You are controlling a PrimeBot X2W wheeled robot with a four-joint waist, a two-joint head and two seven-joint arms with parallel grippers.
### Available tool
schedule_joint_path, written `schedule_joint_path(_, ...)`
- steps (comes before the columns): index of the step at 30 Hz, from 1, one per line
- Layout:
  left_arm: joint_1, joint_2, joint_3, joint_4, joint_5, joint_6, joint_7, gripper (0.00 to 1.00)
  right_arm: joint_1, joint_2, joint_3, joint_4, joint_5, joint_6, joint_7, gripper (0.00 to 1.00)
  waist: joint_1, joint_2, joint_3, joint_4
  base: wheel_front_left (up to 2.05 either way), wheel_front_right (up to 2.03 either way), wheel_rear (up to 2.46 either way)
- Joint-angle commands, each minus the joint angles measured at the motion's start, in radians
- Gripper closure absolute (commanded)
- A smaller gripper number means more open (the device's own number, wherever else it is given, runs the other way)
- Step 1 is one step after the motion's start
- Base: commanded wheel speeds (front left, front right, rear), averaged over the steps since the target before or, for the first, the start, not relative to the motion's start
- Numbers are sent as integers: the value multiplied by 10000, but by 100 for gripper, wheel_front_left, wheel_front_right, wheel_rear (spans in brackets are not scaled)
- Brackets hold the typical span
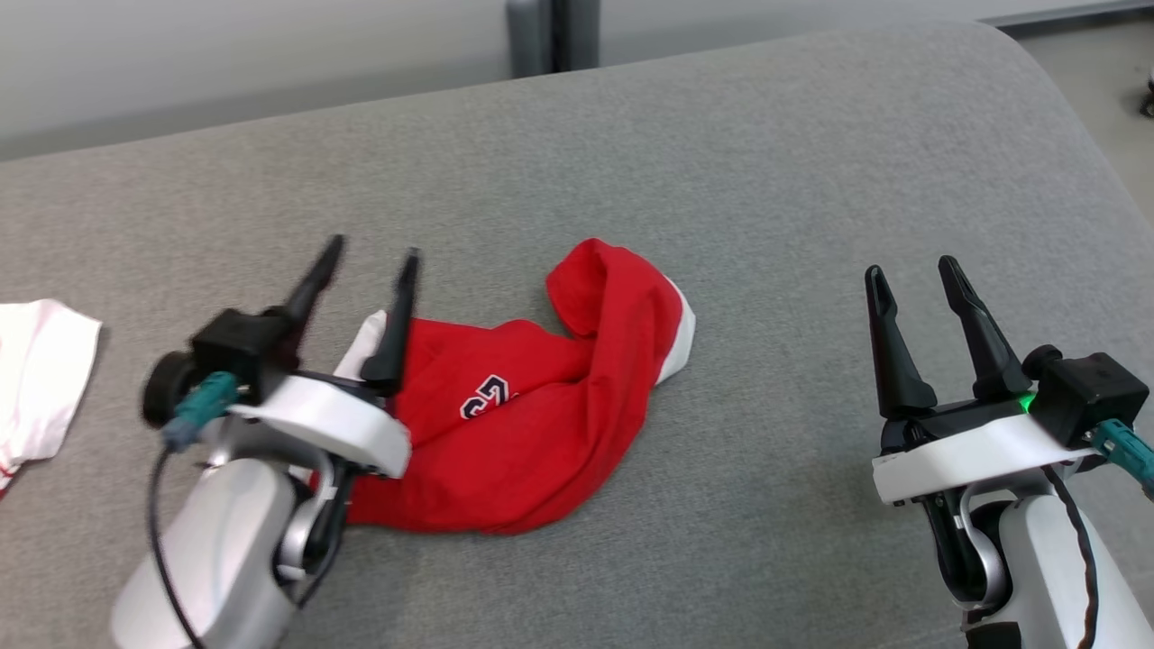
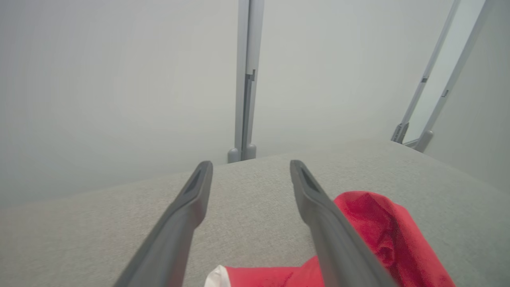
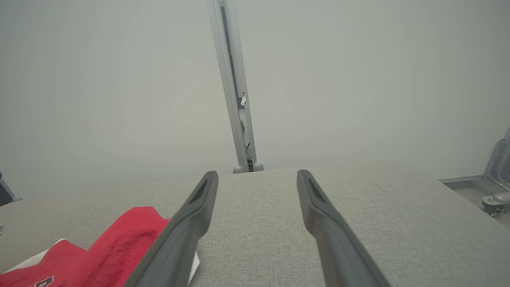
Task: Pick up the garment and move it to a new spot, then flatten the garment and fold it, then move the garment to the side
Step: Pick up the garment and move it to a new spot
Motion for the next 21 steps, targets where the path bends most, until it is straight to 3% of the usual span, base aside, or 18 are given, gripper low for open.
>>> schedule_joint_path(1, 186, 224, 250, -106, -32, 211, -142, 0, 80, -39, -39, -85, -81, 1, 71, 0, 1, 0, -221, 321, 0, 0, 0)
schedule_joint_path(12, 1751, 1433, 2278, -1142, -406, 1317, -831, 0, 438, -40, -192, -447, -565, 1, 552, 0, 1, 0, -764, 1309, 0, 0, 0)
schedule_joint_path(21, 3127, 1855, 2523, -2163, -442, 1494, -794, 0, 888, -80, -204, -550, -740, 1, 796, 0, 1, 0, -1396, 1618, 0, 0, 0)
